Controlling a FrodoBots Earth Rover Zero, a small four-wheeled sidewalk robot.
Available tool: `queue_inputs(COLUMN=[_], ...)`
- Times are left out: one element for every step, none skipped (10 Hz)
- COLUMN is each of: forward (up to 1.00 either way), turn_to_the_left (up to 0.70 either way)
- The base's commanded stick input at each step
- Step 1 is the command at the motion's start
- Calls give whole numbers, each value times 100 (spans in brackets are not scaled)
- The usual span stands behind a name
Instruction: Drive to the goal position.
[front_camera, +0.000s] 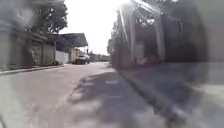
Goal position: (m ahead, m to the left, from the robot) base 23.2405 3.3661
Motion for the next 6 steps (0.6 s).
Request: queue_inputs(forward=[100,100,100,100,100,100], turn_to_the_left=[0,0,0,0,0,0])
